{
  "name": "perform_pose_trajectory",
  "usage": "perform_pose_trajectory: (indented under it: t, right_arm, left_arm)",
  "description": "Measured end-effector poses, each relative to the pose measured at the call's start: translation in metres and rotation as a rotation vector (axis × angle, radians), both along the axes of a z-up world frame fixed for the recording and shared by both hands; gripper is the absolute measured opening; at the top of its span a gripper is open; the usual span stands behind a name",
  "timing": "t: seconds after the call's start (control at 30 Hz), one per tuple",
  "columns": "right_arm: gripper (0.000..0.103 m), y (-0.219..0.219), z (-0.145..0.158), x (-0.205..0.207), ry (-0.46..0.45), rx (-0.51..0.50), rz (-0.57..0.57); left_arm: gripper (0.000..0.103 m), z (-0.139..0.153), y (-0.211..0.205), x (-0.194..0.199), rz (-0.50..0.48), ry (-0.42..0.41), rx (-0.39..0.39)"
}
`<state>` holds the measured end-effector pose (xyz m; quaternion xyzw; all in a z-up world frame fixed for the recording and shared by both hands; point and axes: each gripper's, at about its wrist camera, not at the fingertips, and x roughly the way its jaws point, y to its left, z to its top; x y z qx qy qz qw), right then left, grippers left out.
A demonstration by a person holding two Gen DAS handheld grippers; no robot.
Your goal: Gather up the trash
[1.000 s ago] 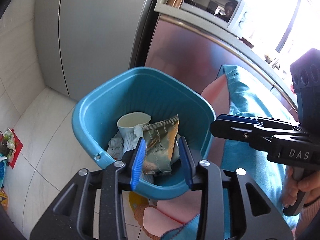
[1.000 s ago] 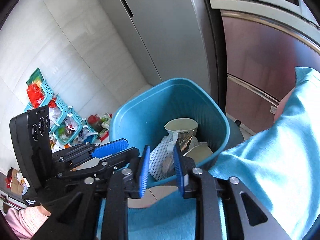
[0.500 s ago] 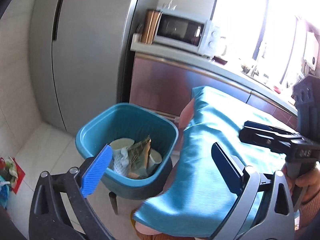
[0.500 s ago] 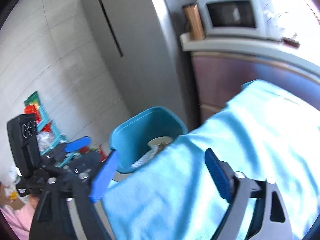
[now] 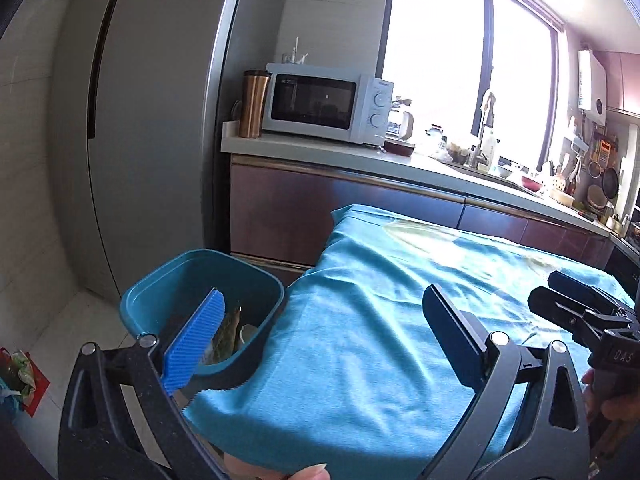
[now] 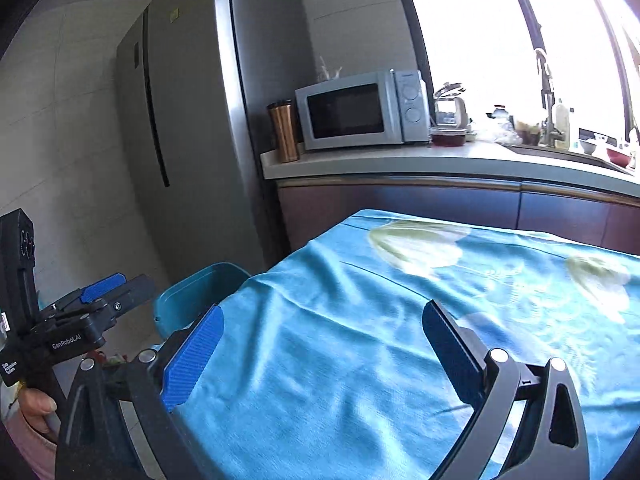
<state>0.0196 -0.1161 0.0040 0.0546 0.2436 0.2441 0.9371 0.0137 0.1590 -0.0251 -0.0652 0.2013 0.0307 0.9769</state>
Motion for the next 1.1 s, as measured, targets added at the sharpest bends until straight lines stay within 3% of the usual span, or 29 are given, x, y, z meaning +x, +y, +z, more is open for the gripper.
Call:
perform_pose_trajectory:
  t: [0.5,1.1]
  right_arm:
    - [0.096,-0.055,0.003,-0.047,-0.116,-0.037,-0.2]
    - [0.096,-0.072,0.006,-0.067,-0.191,-0.064,-0.283]
  left_arm:
    - [0.097,0.006,-0.073,-0.019,-0.069,-0.082,0.084]
    - [0.097,0.01,-0.084,-0.024,-0.058,-0.133,0.128]
